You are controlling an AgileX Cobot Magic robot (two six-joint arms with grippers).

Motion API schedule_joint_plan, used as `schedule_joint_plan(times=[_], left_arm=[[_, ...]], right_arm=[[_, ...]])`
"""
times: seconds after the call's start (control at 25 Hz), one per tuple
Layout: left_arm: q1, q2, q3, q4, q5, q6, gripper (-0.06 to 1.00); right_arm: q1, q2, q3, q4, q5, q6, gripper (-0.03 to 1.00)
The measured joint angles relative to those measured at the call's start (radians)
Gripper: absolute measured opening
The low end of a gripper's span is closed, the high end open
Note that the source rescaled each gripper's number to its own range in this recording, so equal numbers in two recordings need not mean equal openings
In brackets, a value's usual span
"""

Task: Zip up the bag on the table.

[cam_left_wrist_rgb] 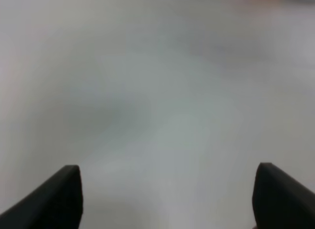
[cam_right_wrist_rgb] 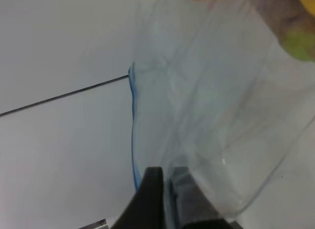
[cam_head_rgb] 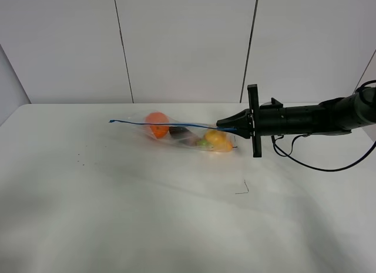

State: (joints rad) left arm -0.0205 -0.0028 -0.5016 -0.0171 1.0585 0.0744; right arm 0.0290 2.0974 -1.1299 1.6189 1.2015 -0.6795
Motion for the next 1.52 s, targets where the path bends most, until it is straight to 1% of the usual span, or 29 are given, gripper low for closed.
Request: schedule_joint_plan(times=[0.16,0.2,0.24,0.28,0.32,0.4,0.44,0.48,0.52,0.6,0.68,0.72,0.8,0.84,0.92,1.08,1.12,1.2,1.28,1.36,1.44,1.52], left_arm=[[0.0,0.0,0.0,0.0,0.0,0.001,1.0],[0.0,0.0,0.0,0.001,0.0,0.001,1.0],[0.0,0.0,0.0,0.001,0.0,0.001,1.0],[0.0,0.0,0.0,0.001,0.0,0.001,1.0],[0.0,0.0,0.0,0.001,0.0,0.001,1.0],[0.0,0.0,0.0,0.001,0.0,0.001,1.0],[0.0,0.0,0.0,0.001,0.0,0.001,1.0],[0.0,0.0,0.0,0.001,0.0,0.001,1.0],[0.0,0.0,0.0,0.001,0.0,0.001,1.0],[0.0,0.0,0.0,0.001,0.0,0.001,1.0],[0.0,0.0,0.0,0.001,0.0,0.001,1.0],[0.0,0.0,0.0,0.001,-0.001,0.002,1.0],[0.0,0.0,0.0,0.001,-0.001,0.002,1.0],[0.0,0.0,0.0,0.001,-0.001,0.002,1.0],[0.0,0.0,0.0,0.001,-0.001,0.002,1.0],[0.0,0.0,0.0,0.001,-0.001,0.002,1.0],[0.0,0.0,0.0,0.001,-0.001,0.002,1.0],[0.0,0.0,0.0,0.001,-0.001,0.002,1.0],[0.0,0.0,0.0,0.001,-0.001,0.002,1.0],[0.0,0.0,0.0,0.001,-0.001,0.002,1.0],[0.0,0.0,0.0,0.001,-0.001,0.002,1.0],[0.0,0.0,0.0,0.001,-0.001,0.002,1.0]], right_arm=[[0.0,0.0,0.0,0.0,0.0,0.0,0.0],[0.0,0.0,0.0,-0.003,0.0,0.0,0.02],[0.0,0.0,0.0,-0.007,0.001,0.0,0.09],[0.0,0.0,0.0,-0.013,0.002,0.0,0.17],[0.0,0.0,0.0,-0.019,0.002,0.001,0.32],[0.0,0.0,0.0,-0.035,0.002,0.001,0.7],[0.0,0.0,0.0,-0.042,0.002,0.001,0.8],[0.0,0.0,0.0,-0.053,0.002,0.002,0.88],[0.0,0.0,0.0,-0.061,0.002,0.002,0.93],[0.0,0.0,-0.003,-0.1,0.002,0.004,0.97],[-0.003,0.0,-0.026,-0.178,0.003,0.02,0.99],[-0.003,0.0,-0.05,-0.237,0.004,0.038,0.99],[-0.005,0.0,-0.116,-0.378,0.006,0.088,1.0],[-0.005,0.0,-0.162,-0.471,0.007,0.124,1.0],[-0.004,0.0,-0.263,-0.668,0.009,0.222,1.0],[0.012,0.0,-0.464,-1.023,0.007,0.411,1.0],[0.015,0.0,-0.515,-1.106,0.007,0.453,1.0],[0.02,0.0,-0.605,-1.24,0.007,0.525,1.0],[0.023,0.0,-0.67,-1.345,0.008,0.572,1.0],[0.023,-0.004,-0.71,-1.421,0.008,0.609,1.0],[0.023,-0.011,-0.714,-1.462,0.01,0.621,1.0],[0.023,-0.011,-0.718,-1.474,0.011,0.628,1.0]])
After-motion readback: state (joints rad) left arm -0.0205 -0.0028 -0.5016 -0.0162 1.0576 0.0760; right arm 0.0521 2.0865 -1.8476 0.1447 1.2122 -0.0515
